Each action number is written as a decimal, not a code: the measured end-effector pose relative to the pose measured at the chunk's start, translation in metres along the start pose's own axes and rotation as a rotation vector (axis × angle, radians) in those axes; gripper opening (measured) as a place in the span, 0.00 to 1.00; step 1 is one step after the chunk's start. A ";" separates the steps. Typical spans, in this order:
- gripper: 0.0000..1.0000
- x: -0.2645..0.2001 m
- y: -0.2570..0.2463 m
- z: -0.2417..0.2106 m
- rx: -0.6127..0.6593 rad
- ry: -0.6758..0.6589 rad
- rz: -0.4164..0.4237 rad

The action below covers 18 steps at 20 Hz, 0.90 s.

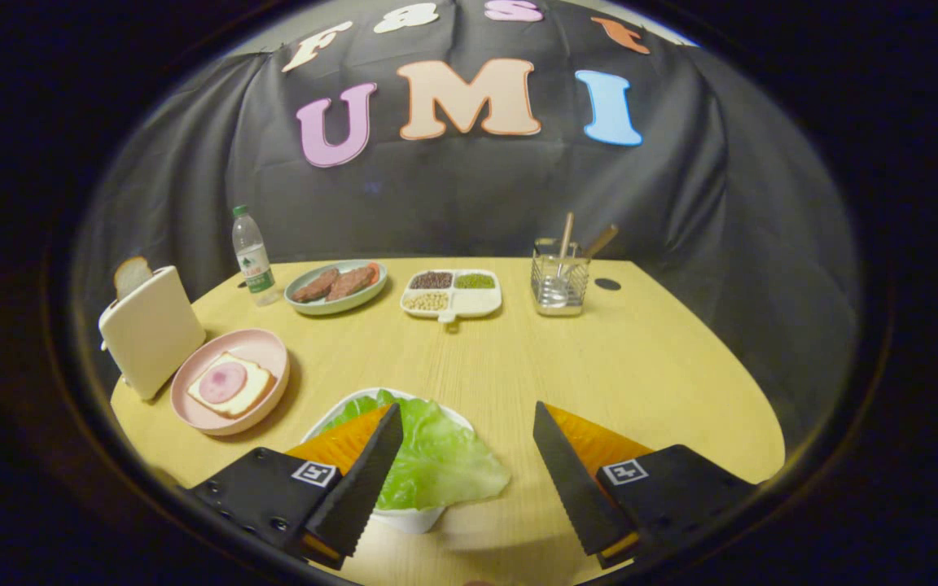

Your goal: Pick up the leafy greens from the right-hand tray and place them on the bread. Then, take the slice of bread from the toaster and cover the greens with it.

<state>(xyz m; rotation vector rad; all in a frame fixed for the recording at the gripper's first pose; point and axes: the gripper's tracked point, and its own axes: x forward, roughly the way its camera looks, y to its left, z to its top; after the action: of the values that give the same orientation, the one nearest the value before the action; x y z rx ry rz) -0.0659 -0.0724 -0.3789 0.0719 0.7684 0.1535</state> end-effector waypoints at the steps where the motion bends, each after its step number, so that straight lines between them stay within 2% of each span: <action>1: 1.00 0.003 0.000 -0.006 0.006 0.020 0.010; 10: 1.00 0.017 0.003 -0.047 0.035 0.161 0.046; 18: 0.35 0.012 -0.003 -0.043 -0.034 0.161 -0.007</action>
<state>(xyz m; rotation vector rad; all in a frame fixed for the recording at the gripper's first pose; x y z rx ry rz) -0.0877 -0.0731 -0.4183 0.0243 0.9259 0.1667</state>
